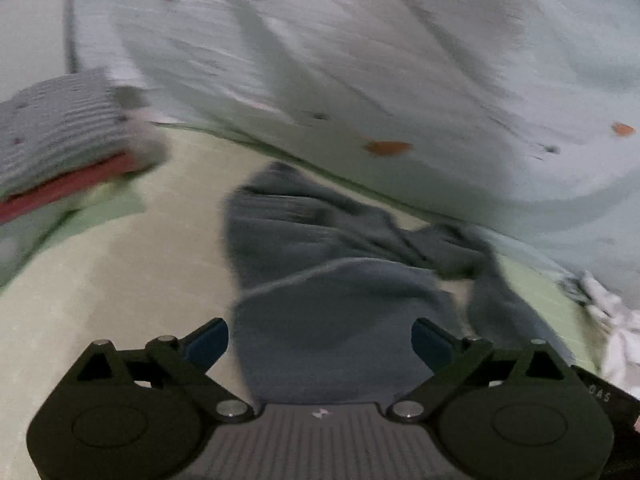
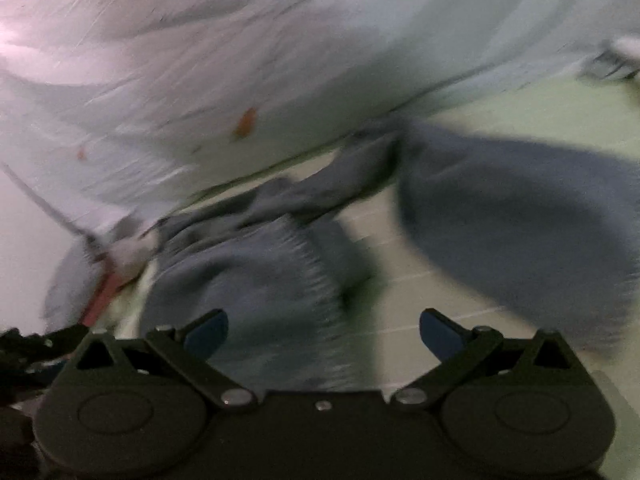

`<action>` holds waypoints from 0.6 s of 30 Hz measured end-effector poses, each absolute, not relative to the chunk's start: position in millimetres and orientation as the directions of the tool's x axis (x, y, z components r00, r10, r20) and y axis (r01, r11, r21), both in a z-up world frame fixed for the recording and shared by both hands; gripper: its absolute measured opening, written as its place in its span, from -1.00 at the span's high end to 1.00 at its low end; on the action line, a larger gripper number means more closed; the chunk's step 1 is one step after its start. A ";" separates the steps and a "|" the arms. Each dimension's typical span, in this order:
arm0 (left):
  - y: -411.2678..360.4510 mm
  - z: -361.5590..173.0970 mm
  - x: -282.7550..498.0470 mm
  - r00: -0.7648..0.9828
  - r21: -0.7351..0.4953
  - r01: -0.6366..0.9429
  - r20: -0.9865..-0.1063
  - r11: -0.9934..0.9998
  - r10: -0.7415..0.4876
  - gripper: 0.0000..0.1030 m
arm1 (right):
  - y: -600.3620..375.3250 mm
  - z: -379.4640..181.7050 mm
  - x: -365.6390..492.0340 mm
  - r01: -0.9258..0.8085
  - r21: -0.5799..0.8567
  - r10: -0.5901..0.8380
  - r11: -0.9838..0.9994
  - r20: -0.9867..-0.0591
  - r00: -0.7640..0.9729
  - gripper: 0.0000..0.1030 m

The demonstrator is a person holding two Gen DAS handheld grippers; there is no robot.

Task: Fold clothes

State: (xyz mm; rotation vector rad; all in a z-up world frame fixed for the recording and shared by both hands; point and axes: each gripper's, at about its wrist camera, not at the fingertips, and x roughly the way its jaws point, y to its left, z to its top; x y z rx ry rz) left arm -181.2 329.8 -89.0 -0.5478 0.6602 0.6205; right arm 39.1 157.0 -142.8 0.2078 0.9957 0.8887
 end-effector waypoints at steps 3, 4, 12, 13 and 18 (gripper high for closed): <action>339.8 -90.0 -196.3 0.615 -0.278 -0.708 -0.694 0.649 0.374 -0.92 | 180.9 -172.2 51.1 -0.487 0.624 0.755 0.611 -0.644 0.123 -1.00; 341.7 -88.8 -200.3 0.612 -0.278 -0.715 -0.692 0.641 0.383 -0.92 | 184.7 -181.4 54.5 -0.456 0.640 0.751 0.619 -0.651 0.105 -1.00; 342.5 -78.6 -207.4 0.605 -0.230 -0.715 -0.677 0.661 0.419 -0.95 | 181.1 -186.6 55.6 -0.416 0.710 0.794 0.568 -0.606 0.049 -0.28; 341.5 -78.5 -205.5 0.606 -0.227 -0.711 -0.677 0.665 0.417 -0.95 | 178.4 -177.8 55.0 -0.446 0.698 0.797 0.560 -0.601 0.061 0.01; 332.3 -78.7 -196.3 0.620 -0.219 -0.683 -0.679 0.697 0.394 -0.95 | 146.3 -142.1 49.3 -0.525 0.662 0.834 0.535 -0.513 0.204 0.99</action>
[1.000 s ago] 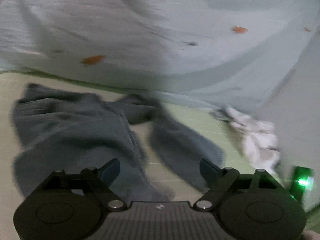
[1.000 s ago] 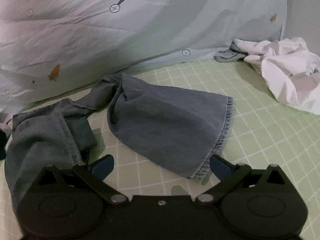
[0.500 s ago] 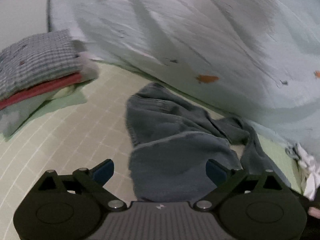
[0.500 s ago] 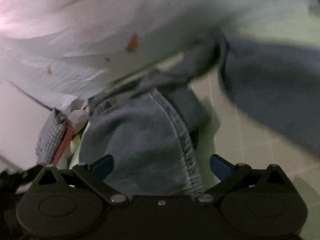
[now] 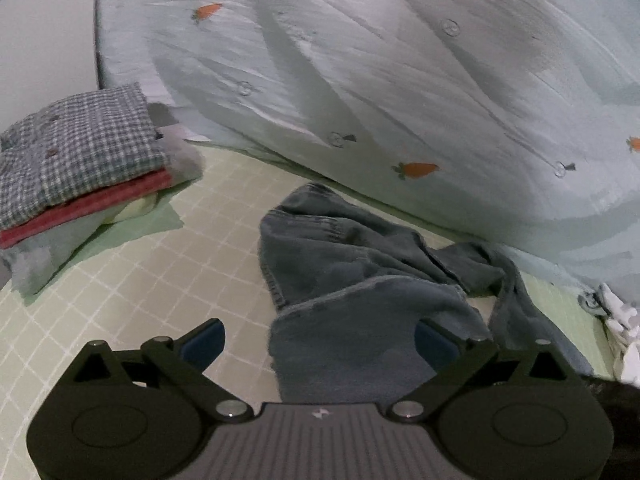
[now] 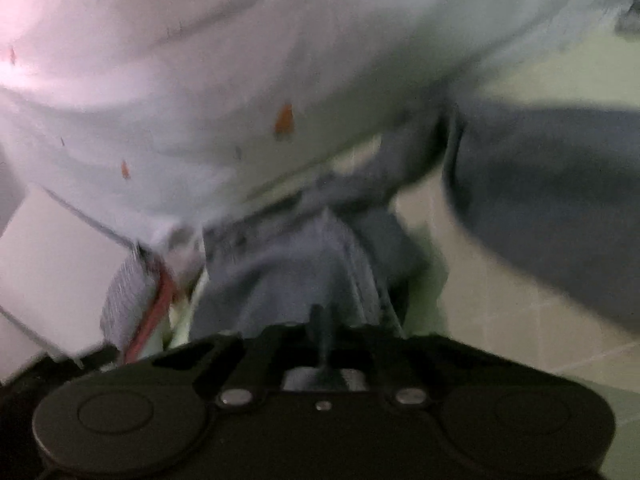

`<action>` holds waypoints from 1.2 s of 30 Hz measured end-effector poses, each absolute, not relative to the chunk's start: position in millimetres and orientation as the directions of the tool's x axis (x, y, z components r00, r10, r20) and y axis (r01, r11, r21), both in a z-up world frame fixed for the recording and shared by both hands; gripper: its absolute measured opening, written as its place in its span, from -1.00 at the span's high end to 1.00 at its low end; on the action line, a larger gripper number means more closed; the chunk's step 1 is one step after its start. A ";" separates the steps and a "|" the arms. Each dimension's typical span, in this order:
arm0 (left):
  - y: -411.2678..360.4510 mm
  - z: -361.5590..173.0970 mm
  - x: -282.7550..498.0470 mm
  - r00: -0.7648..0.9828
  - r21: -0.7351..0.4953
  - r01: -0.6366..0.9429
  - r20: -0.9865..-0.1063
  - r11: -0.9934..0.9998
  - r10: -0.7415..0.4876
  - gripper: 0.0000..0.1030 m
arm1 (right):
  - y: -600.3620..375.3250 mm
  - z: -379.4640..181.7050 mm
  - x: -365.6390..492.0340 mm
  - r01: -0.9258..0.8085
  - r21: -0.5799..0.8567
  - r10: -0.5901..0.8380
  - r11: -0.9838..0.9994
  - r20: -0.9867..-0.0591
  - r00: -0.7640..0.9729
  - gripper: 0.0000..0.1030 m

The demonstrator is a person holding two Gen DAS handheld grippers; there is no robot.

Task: Fold clothes

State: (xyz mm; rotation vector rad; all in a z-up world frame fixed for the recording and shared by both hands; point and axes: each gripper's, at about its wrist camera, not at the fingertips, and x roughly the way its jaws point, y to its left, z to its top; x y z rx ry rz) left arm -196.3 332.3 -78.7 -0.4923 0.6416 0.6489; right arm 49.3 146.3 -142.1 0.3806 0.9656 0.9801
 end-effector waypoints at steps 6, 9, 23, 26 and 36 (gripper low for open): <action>322.3 -80.9 -186.3 0.623 -0.208 -0.661 -0.688 0.721 0.373 -0.95 | 86.0 -115.6 62.6 -0.480 0.672 0.823 0.564 -0.418 0.384 0.95; 321.8 -84.3 -180.7 0.620 -0.224 -0.658 -0.704 0.719 0.348 -0.95 | 89.4 -127.4 73.3 -0.438 0.647 0.781 0.624 -0.517 0.350 0.13; 319.6 -83.3 -191.6 0.594 -0.186 -0.680 -0.706 0.709 0.385 -0.95 | 187.5 -178.8 52.2 -0.540 0.681 0.850 0.495 -0.509 0.137 -1.00; 321.4 -81.0 -195.2 0.599 -0.186 -0.684 -0.695 0.705 0.397 -0.95 | 202.8 -183.4 44.5 -0.558 0.664 0.837 0.498 -0.537 0.107 -1.00; 324.3 -80.7 -194.3 0.605 -0.197 -0.685 -0.690 0.702 0.397 -0.96 | 188.6 -175.0 50.0 -0.491 0.698 0.792 0.521 -0.610 -0.026 0.20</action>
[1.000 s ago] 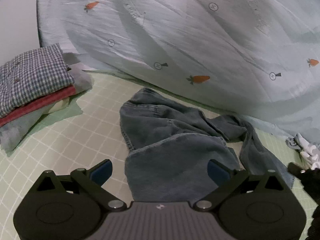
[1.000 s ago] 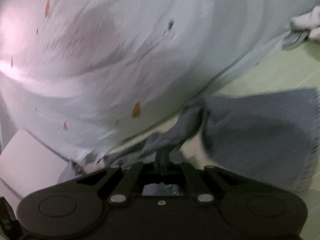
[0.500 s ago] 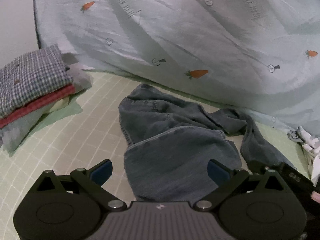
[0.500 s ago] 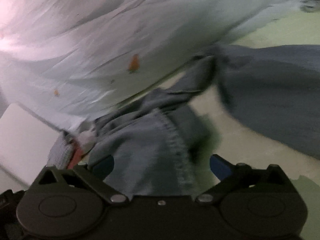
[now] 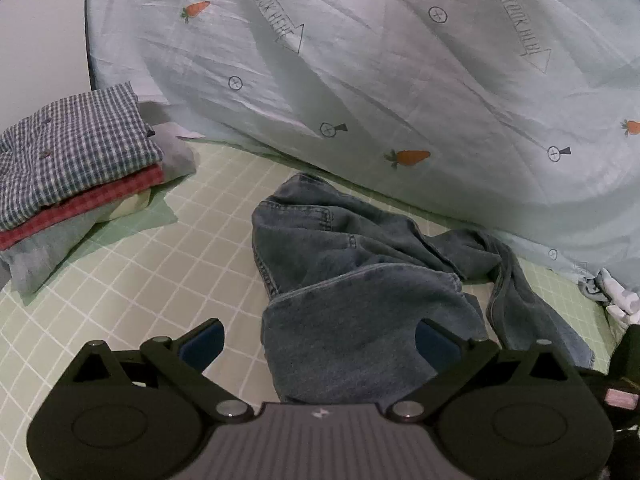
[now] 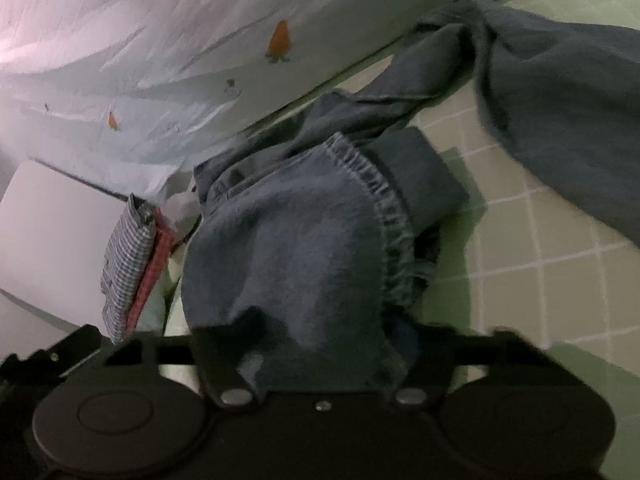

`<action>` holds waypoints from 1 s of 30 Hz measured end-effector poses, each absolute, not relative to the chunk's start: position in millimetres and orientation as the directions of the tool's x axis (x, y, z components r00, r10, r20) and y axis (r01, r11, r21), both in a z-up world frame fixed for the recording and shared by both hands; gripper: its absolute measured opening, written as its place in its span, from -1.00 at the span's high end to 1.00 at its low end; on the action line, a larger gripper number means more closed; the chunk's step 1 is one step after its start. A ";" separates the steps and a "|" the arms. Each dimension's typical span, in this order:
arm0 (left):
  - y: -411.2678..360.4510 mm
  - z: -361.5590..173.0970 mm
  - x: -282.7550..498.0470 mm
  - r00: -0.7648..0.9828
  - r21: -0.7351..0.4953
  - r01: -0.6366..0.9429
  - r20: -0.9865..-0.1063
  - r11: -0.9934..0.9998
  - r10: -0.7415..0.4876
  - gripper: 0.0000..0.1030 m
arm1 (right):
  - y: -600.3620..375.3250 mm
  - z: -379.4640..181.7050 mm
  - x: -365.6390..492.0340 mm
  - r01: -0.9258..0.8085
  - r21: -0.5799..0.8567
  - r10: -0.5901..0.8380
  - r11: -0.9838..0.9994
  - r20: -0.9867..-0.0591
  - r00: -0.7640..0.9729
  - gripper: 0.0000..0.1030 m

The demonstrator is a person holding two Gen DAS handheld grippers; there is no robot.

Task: Fold clothes

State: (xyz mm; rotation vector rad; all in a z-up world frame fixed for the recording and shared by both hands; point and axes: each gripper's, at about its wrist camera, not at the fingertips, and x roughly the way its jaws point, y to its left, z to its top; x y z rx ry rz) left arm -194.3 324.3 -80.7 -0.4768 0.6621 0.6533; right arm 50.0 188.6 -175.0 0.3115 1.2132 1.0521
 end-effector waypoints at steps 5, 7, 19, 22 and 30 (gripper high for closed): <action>325.5 -81.6 -194.0 0.604 -0.201 -0.687 -0.692 0.698 0.395 -0.96 | 168.5 -152.7 42.4 -0.566 0.665 0.824 0.488 -0.564 0.048 0.92; 326.9 -81.6 -193.5 0.601 -0.199 -0.691 -0.693 0.695 0.399 -0.96 | 159.1 -138.3 40.5 -0.596 0.654 0.846 0.465 -0.526 0.083 0.93; 343.3 -87.0 -200.1 0.563 -0.199 -0.738 -0.708 0.645 0.426 -0.96 | -16.8 -55.8 83.2 -0.317 0.404 0.485 0.858 -0.434 0.759 0.94; 345.2 -91.0 -196.5 0.563 -0.206 -0.736 -0.716 0.645 0.414 -0.96 | -67.1 -57.2 101.5 -0.088 0.312 0.237 0.946 -0.481 0.844 0.93; 347.5 -113.3 -178.9 0.568 -0.279 -0.719 -0.764 0.637 0.307 -0.96 | -78.3 -95.4 103.4 0.071 0.184 0.061 0.980 -0.627 0.777 0.01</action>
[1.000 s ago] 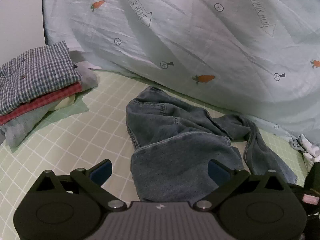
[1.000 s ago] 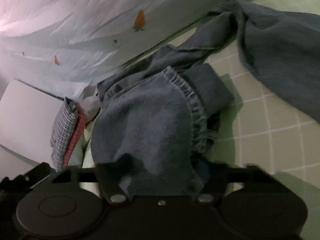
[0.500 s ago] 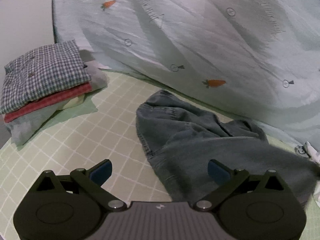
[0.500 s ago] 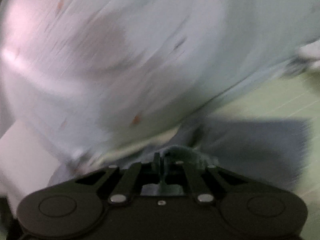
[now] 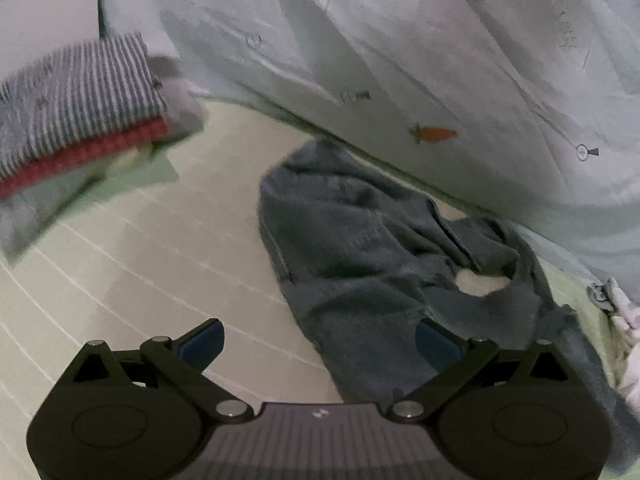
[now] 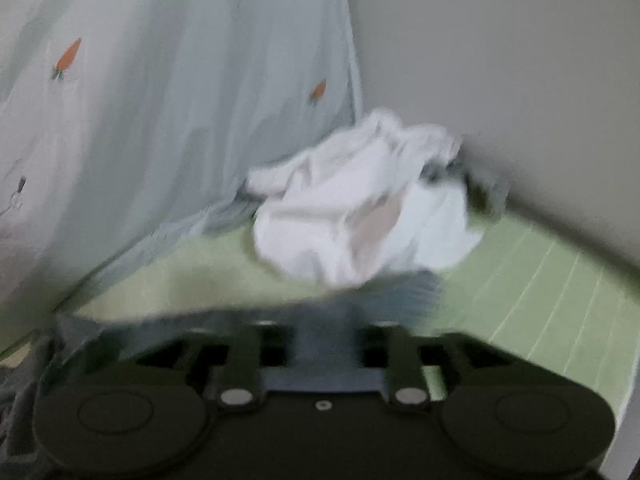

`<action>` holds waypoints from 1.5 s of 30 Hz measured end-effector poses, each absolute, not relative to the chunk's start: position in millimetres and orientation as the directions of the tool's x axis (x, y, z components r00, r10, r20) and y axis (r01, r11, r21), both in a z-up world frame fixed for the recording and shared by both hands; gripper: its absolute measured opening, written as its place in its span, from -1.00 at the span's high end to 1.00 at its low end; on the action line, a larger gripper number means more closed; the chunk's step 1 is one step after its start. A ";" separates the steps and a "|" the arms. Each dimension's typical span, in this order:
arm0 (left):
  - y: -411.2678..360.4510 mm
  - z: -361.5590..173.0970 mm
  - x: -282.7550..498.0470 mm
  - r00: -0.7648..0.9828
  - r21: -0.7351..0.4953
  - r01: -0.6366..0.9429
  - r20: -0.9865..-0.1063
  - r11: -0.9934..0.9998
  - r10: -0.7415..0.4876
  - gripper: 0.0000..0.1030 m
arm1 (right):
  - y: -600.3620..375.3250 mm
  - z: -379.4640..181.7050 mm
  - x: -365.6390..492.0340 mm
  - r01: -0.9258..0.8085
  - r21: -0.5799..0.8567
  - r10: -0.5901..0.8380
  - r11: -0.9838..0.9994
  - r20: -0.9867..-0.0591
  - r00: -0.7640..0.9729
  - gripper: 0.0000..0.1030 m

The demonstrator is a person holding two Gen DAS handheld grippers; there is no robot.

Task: Fold clothes

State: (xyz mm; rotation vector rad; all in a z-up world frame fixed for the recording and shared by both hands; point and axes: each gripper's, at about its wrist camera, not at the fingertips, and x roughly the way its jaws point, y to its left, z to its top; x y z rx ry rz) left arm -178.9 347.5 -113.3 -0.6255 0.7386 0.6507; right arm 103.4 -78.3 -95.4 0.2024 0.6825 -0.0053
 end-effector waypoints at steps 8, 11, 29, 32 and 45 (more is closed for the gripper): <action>345.9 -161.0 -159.5 0.586 -0.487 -0.709 -0.809 0.511 0.042 -0.96 | -29.3 -137.9 89.4 0.007 0.306 0.226 0.952 -0.717 0.660 -0.39; 350.6 -183.8 -153.9 0.600 -0.568 -0.726 -0.799 0.388 -0.047 -0.93 | -18.6 -144.3 90.8 -0.015 0.320 0.256 0.947 -0.729 0.635 -0.47; 335.4 -119.3 -168.4 0.508 -0.197 -0.807 -0.712 0.556 0.485 0.84 | 8.1 -155.6 63.8 -0.082 0.358 0.342 0.930 -0.762 0.550 -0.50; 331.1 -87.8 -181.3 0.451 -0.021 -0.830 -0.612 0.557 0.649 0.84 | 8.8 -155.7 60.4 -0.093 0.356 0.347 0.930 -0.764 0.544 -0.50; 322.2 -86.8 -216.9 0.313 0.111 -0.849 -0.682 0.516 0.661 -0.42 | -5.7 -165.7 51.0 -0.041 0.420 0.374 0.907 -0.754 0.540 -0.50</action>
